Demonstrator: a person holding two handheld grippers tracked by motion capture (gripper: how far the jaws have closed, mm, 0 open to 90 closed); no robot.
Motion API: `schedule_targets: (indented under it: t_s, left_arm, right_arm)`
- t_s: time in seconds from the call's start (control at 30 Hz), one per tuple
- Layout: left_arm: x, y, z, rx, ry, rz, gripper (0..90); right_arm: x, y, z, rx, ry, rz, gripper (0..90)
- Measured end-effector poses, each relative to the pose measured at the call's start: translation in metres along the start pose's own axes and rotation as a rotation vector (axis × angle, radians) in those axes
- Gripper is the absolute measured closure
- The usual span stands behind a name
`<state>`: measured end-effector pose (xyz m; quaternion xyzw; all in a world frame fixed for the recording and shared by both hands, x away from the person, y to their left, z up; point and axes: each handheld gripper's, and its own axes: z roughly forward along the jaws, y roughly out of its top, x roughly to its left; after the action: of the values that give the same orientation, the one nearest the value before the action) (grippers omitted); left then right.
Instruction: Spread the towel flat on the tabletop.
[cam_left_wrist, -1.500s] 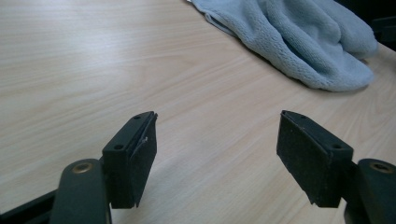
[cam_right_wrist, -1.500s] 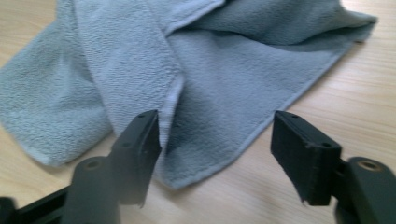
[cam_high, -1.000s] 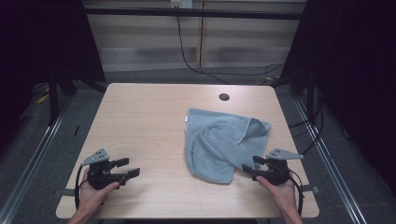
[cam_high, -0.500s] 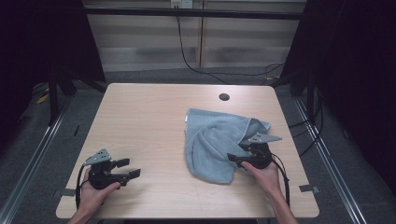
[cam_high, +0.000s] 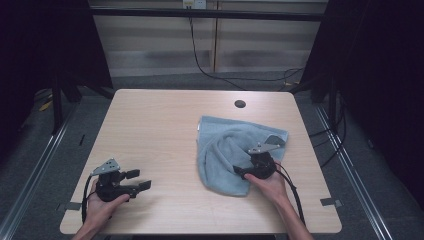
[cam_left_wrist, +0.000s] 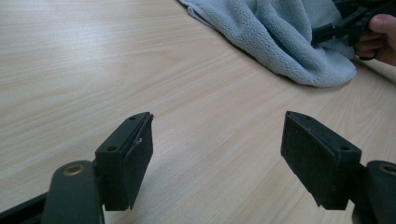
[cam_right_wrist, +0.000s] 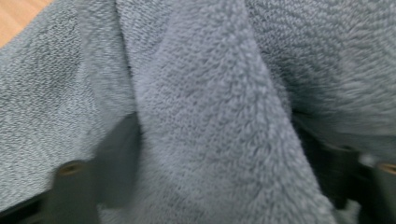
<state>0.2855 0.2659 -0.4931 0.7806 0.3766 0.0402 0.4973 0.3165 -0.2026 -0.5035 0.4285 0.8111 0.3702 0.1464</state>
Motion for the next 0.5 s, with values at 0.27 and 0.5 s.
schedule_targets:
  t_s: [0.27,0.5]
  left_arm:
    - [-0.003,0.008,0.004,-0.011,-0.007,0.002,27.8]
    - [-0.009,0.022,0.009,-0.022,-0.005,0.025,27.9]
  right_arm:
    - [0.015,0.0,0.002,-0.029,0.041,-0.003,56.4]
    - [0.058,0.012,0.021,-0.027,0.183,-0.061,57.2]
